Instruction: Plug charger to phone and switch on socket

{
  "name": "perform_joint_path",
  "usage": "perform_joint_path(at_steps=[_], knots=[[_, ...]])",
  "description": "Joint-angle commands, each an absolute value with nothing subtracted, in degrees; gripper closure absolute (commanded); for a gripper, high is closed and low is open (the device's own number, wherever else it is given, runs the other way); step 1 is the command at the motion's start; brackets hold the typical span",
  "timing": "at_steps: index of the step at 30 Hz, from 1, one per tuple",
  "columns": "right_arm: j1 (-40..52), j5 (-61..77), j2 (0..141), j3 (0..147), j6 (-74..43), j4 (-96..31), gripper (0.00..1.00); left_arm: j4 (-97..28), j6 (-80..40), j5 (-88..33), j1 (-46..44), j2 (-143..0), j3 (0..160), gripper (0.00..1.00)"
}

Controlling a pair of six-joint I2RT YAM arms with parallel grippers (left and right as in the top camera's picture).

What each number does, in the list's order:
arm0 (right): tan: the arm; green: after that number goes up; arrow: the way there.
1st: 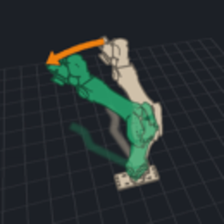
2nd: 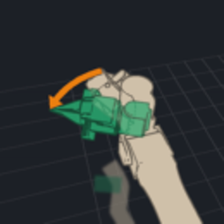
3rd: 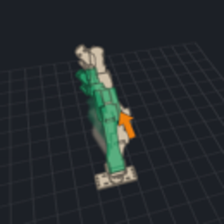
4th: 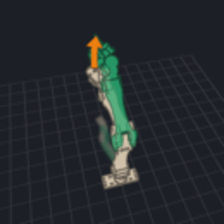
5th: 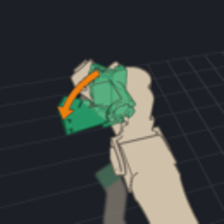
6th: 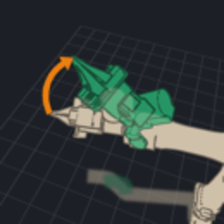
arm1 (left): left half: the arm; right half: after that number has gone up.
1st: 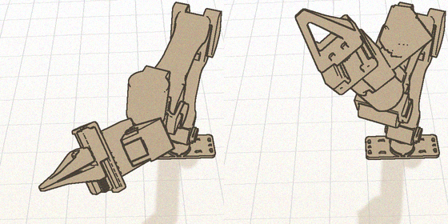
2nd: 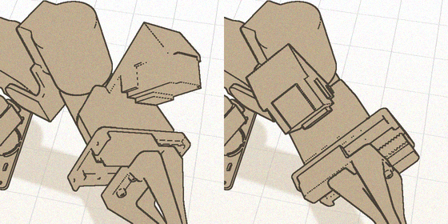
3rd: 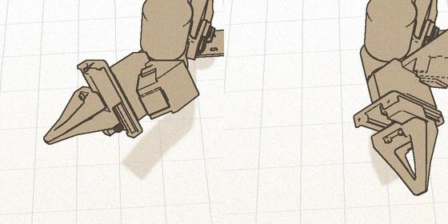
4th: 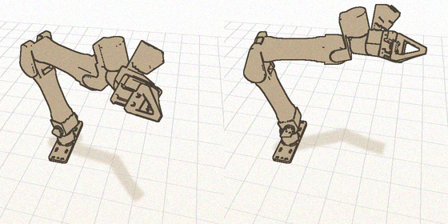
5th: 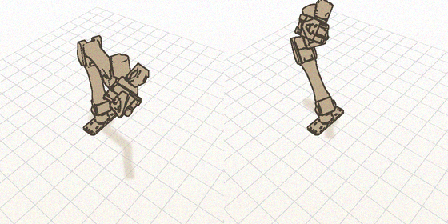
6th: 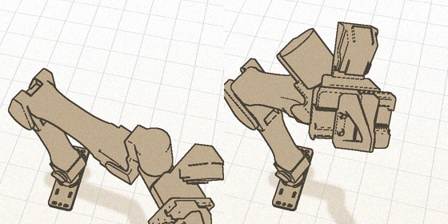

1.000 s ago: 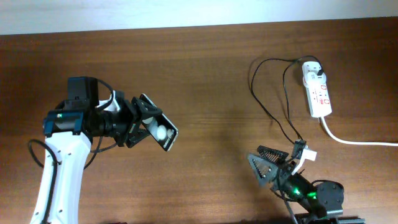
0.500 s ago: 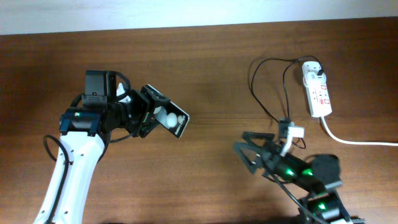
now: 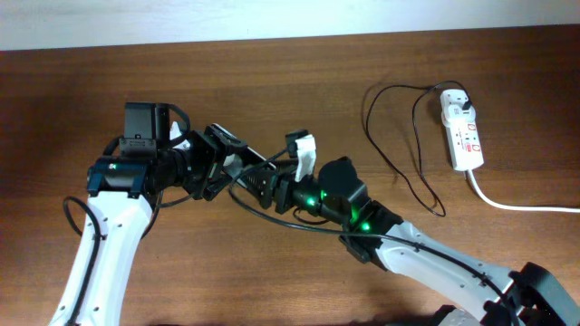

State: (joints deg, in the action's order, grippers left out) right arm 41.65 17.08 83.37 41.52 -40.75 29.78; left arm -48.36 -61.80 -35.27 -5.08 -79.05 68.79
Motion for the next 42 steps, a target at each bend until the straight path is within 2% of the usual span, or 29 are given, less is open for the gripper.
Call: perform_joint_path(at_steps=[1, 2, 6, 9, 10, 11, 12, 13, 17, 22, 24, 27, 29, 31, 34, 41, 42], knots=[[42.78, 14.74, 83.68, 42.78, -40.42, 30.26, 0.54, -48.03, -62.11, -36.16, -5.23, -77.89, 69.19, 0.52], [42.78, 14.33, 83.7, 42.78, -40.47, 30.52, 0.63, -48.49, -62.11, -36.18, -5.28, -77.89, 69.19, 0.52], [42.78, 15.35, 83.68, 42.76, -40.47, 30.65, 0.81, -48.75, -62.08, -36.18, -5.26, -77.89, 69.19, 0.47], [42.78, 16.27, 83.68, 42.76, -40.47, 30.63, 0.9, -48.88, -62.08, -36.18, -5.26, -77.89, 69.19, 0.28], [42.72, 16.29, 83.68, 42.76, -40.49, 30.63, 0.92, -48.88, -62.08, -36.18, -5.26, -77.87, 69.19, 0.13], [42.7, 16.29, 83.64, 42.76, -40.49, 30.55, 0.92, -48.88, -62.08, -36.25, -5.21, -77.87, 69.19, 0.04], [42.63, 16.29, 83.64, 42.76, -40.49, 30.39, 0.93, -48.88, -62.08, -37.26, -5.21, -77.87, 69.19, 0.01], [42.41, 16.58, 83.61, 42.76, -40.49, 30.2, 0.94, -48.84, -61.76, -39.79, -4.86, -77.87, 69.19, 0.01], [33.95, 31.09, 81.91, 42.76, -42.39, 29.28, 0.96, -52.84, -42.98, -44.71, 2.92, -74.78, 69.19, 0.01], [21.89, 49.8, 81.01, 42.65, -56.86, 27.68, 0.96, -66.92, -20.95, -42.19, 13.28, -59.59, 69.19, 0.01], [19.07, 53.82, 81.01, 42.46, -64.25, 27.68, 0.96, -69.89, -19.66, -38.98, 14.87, -52.64, 67.64, 0.01], [18.79, 53.76, 81.03, 41.69, -76.44, 27.62, 0.96, -65.52, -29.85, -38.96, 15.07, -44.14, 58.78, 0.01], [18.79, 53.6, 81.03, 41.67, -84.29, 26.79, 0.96, -59.29, -43.31, -40.29, 15.07, -43.7, 50.65, 0.01], [18.79, 53.58, 81.03, 41.69, -89.58, 20.64, 0.96, -50.39, -55.57, -46.11, 15.05, -45.19, 44.31, 0.05], [18.85, 52.71, 81.03, 41.69, -92.03, 9.87, 0.96, -45.76, -67.57, -46.72, 12.73, -49.84, 42.13, 0.13], [24.71, 53.15, 81.03, 41.69, -101.3, 9.8, 0.96, -19.88, -82.91, -44.99, -6.66, -65.89, 42.13, 0.16], [24.8, 53.21, 81.03, 41.69, -101.3, 9.8, 0.96, -15.53, -84.47, -44.99, -8.93, -68.1, 42.13, 0.21]])
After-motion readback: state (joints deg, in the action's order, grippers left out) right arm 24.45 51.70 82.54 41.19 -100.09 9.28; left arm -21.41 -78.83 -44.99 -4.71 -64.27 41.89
